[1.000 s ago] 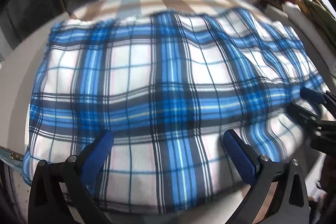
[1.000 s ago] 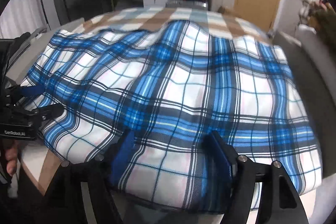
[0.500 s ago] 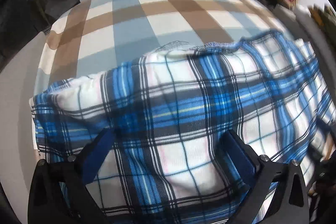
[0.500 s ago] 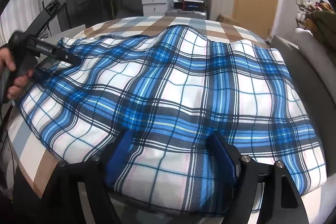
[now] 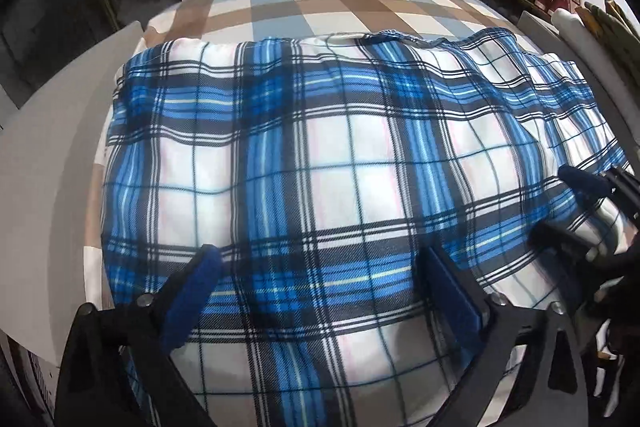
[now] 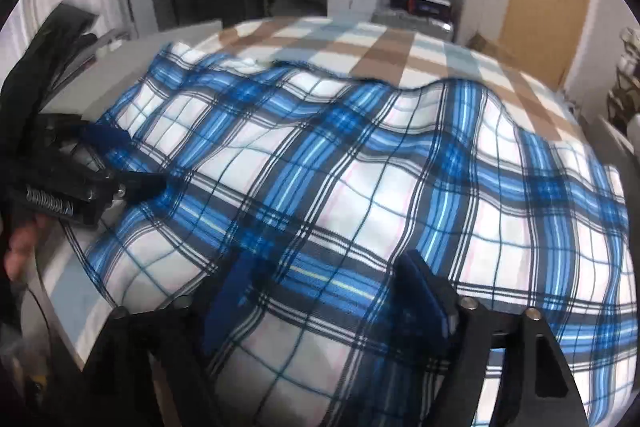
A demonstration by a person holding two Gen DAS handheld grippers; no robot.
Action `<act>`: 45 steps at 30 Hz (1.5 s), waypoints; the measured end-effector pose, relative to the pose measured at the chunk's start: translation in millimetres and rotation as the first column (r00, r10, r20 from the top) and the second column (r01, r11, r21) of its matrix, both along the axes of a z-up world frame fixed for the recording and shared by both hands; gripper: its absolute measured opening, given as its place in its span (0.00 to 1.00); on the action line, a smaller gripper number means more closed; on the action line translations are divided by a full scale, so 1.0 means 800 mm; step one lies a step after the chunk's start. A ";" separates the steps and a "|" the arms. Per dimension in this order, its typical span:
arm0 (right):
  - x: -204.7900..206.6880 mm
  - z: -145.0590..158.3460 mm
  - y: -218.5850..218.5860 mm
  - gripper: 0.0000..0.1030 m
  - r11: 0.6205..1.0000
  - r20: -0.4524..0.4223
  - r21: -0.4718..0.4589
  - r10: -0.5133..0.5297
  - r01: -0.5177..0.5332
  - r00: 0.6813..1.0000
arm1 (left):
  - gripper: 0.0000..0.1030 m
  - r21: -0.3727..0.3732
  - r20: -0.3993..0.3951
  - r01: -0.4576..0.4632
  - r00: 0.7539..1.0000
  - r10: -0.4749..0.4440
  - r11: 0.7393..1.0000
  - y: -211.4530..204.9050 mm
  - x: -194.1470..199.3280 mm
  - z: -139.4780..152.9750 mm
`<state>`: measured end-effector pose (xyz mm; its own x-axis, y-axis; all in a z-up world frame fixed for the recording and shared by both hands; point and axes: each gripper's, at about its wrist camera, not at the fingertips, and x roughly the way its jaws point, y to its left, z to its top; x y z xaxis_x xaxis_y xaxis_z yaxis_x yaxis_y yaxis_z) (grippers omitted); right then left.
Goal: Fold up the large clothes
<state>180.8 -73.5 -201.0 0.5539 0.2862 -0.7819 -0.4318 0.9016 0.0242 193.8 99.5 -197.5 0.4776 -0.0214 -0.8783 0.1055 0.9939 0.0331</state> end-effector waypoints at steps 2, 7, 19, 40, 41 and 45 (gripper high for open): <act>0.007 0.020 -0.004 0.41 0.996 -0.029 0.085 -0.016 0.018 0.999 | 0.99 -0.011 0.004 -0.020 1.000 0.021 1.000 0.001 0.001 0.001; 0.050 0.069 0.031 0.46 0.985 0.031 0.173 0.010 -0.015 0.999 | 0.97 -0.131 0.059 -0.106 0.992 0.114 0.986 0.024 -0.027 0.019; 0.153 0.039 0.179 0.45 0.994 -0.077 0.040 0.104 -0.101 0.992 | 0.98 0.000 0.117 -0.085 0.990 0.084 0.996 0.018 -0.052 -0.007; 0.014 0.057 -0.002 0.60 0.927 -0.021 0.369 0.080 -0.067 0.997 | 0.98 -0.419 0.037 -0.296 0.939 0.341 0.859 0.072 -0.163 0.029; 0.010 0.052 -0.015 0.60 0.920 -0.038 0.389 0.060 -0.041 0.997 | 0.98 -0.433 0.023 -0.304 0.937 0.347 0.849 0.070 -0.166 0.027; -0.007 0.052 -0.060 0.61 0.900 -0.068 0.435 0.009 0.022 0.998 | 0.98 -0.458 0.037 -0.312 0.929 0.368 0.833 0.071 -0.150 0.031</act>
